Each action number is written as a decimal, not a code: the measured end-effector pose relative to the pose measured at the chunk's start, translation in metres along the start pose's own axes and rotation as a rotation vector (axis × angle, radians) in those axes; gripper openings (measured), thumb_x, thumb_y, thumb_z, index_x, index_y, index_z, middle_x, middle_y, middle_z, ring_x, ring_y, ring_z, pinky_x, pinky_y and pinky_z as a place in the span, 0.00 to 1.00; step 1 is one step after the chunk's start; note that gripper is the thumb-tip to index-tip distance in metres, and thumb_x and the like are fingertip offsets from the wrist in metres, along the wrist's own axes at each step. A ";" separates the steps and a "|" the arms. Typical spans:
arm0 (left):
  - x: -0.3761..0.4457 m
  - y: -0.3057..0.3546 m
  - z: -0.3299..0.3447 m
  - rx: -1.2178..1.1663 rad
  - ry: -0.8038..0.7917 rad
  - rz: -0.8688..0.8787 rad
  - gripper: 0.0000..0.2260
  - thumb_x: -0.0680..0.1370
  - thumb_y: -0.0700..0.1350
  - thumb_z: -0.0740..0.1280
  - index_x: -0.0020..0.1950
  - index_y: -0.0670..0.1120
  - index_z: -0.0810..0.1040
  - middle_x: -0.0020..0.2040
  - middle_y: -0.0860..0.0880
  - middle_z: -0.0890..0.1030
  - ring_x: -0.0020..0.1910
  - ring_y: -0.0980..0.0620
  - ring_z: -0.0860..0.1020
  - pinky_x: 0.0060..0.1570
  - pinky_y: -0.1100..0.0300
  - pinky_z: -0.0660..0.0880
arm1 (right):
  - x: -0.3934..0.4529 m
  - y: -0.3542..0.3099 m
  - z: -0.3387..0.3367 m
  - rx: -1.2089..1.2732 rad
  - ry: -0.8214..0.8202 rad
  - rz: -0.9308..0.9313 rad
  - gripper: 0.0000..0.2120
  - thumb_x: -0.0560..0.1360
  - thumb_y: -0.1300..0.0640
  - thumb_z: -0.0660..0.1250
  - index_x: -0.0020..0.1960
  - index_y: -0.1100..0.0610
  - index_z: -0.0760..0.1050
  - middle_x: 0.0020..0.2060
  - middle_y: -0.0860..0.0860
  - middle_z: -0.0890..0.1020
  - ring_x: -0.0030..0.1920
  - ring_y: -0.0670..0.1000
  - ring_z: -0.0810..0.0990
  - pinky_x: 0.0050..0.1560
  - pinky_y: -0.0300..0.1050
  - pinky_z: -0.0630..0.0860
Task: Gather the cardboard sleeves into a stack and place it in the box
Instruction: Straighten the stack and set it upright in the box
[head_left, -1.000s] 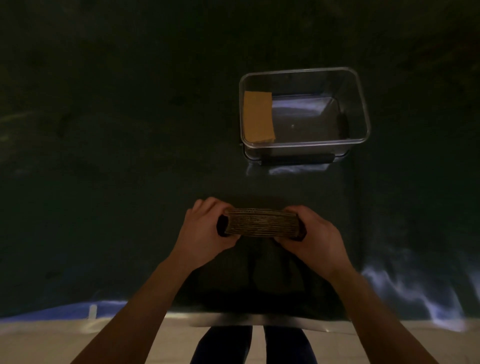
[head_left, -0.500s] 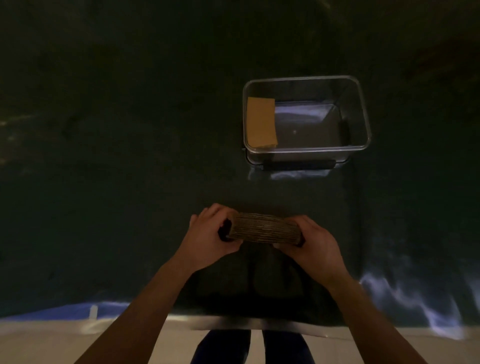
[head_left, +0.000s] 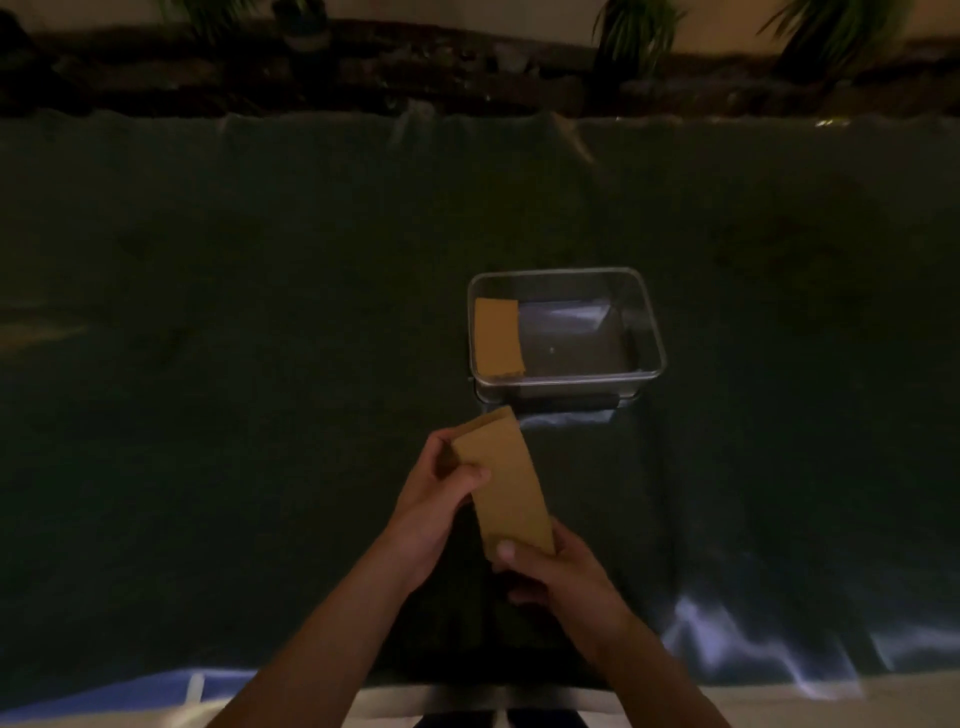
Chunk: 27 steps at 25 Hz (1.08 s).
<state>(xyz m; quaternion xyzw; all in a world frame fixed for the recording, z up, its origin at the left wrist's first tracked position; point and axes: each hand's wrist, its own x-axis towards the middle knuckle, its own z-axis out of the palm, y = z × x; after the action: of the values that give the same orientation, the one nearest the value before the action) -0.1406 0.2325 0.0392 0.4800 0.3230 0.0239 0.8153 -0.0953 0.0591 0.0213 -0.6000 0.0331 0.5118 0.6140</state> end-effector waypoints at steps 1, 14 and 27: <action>-0.004 0.011 0.001 0.023 -0.051 -0.023 0.20 0.68 0.43 0.71 0.59 0.49 0.76 0.56 0.46 0.81 0.59 0.45 0.77 0.54 0.51 0.75 | -0.007 -0.011 -0.003 0.100 -0.104 -0.013 0.44 0.57 0.44 0.83 0.69 0.48 0.70 0.59 0.52 0.83 0.59 0.56 0.82 0.55 0.56 0.80; -0.030 0.096 0.055 0.289 -0.592 -0.085 0.24 0.70 0.48 0.73 0.66 0.60 0.76 0.67 0.43 0.74 0.63 0.40 0.76 0.43 0.54 0.79 | -0.069 -0.105 -0.005 0.367 -0.415 -0.196 0.41 0.61 0.53 0.83 0.71 0.44 0.71 0.65 0.66 0.77 0.60 0.69 0.78 0.57 0.65 0.76; -0.009 0.096 0.176 0.341 -0.257 0.244 0.45 0.65 0.55 0.79 0.74 0.70 0.58 0.69 0.52 0.70 0.65 0.49 0.73 0.63 0.45 0.73 | -0.094 -0.190 -0.088 0.021 -0.191 -0.586 0.33 0.68 0.56 0.76 0.68 0.35 0.70 0.58 0.46 0.83 0.60 0.55 0.81 0.53 0.54 0.81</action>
<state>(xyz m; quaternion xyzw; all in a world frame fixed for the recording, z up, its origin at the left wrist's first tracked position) -0.0246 0.1460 0.1788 0.6452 0.1555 0.0059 0.7480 0.0377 -0.0173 0.1925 -0.5268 -0.1943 0.3666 0.7418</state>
